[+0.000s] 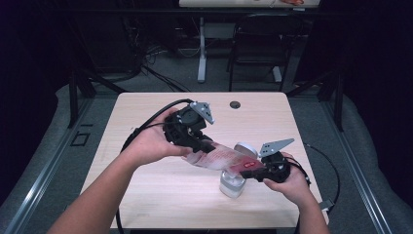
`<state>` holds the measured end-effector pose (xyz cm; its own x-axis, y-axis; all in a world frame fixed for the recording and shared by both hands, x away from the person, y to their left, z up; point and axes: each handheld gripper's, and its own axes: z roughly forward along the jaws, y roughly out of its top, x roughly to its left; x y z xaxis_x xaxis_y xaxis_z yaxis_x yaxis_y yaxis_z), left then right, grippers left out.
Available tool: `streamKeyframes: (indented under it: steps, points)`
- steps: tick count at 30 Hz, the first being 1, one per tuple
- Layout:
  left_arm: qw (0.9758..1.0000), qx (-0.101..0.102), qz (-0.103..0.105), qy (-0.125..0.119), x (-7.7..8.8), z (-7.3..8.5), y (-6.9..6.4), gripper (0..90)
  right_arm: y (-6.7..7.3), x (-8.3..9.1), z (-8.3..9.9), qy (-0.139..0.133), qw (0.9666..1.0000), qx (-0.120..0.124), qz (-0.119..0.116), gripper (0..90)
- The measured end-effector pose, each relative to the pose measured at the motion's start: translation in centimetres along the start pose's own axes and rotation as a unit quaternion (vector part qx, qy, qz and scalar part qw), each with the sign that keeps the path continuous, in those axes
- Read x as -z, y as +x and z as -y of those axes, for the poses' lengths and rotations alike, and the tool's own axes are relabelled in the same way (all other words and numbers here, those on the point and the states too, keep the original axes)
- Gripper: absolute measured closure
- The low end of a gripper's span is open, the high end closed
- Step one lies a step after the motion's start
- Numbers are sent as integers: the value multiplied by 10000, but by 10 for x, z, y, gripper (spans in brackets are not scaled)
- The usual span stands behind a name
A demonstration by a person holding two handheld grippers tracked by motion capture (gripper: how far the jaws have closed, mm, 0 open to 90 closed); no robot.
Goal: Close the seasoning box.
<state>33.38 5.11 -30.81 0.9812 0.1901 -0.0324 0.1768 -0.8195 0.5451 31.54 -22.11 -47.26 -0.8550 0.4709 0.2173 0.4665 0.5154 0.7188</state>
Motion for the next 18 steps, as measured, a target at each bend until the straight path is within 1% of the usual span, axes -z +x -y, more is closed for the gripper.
streamKeyframes:
  steps: [7, 8, 10, 14, 17, 18]
  points:
    - [10000, 24, -19, -19, 1, 0, -1, 776, 1, 0, 0, 14, 10000, 3, -4, 881]
    - [10000, 29, -13, -21, 1, 0, -1, 776, 1, -1, 0, -13, 10000, 6, -19, 882]
    - [10000, 35, -21, -31, 2, 0, -1, 776, 2, 0, -1, 31, 10000, 44, -51, 883]
    - [10000, 42, -36, -57, 4, 1, -1, 777, 3, 0, -2, 29, 9999, 65, -105, 883]
    - [10000, 17, -51, -38, 5, 1, -1, 778, 4, -3, -3, 19, 9999, 69, -110, 883]
    - [10000, 42, -51, -46, 5, 2, -1, 777, 4, -4, -3, 7, 9999, 67, -92, 883]
